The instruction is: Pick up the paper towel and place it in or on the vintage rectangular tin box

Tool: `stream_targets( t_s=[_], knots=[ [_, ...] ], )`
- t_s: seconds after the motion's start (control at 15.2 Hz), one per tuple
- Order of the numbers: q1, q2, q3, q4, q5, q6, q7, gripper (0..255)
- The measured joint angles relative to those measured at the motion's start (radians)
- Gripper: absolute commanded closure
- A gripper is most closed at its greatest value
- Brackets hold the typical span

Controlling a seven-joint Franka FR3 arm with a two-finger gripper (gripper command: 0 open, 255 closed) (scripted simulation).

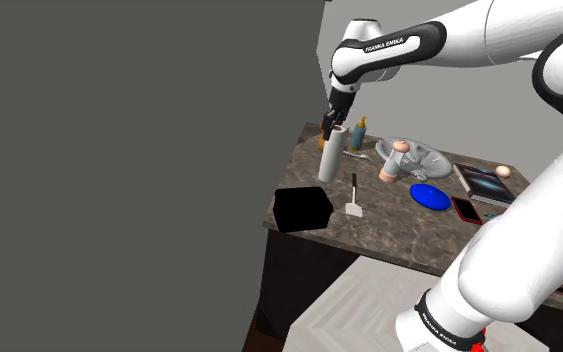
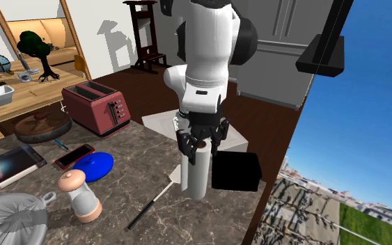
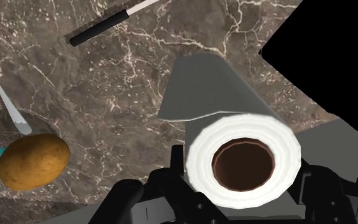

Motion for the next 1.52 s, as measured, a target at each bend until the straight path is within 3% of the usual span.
stream_targets(
  t_s=[1.25,1.52],
  knots=[
    [0.003,-0.023,0.004,0.226,-0.003,-0.249,-0.003,255],
    [0.030,-0.079,0.041,0.207,-0.017,-0.287,0.062,255]
  ],
)
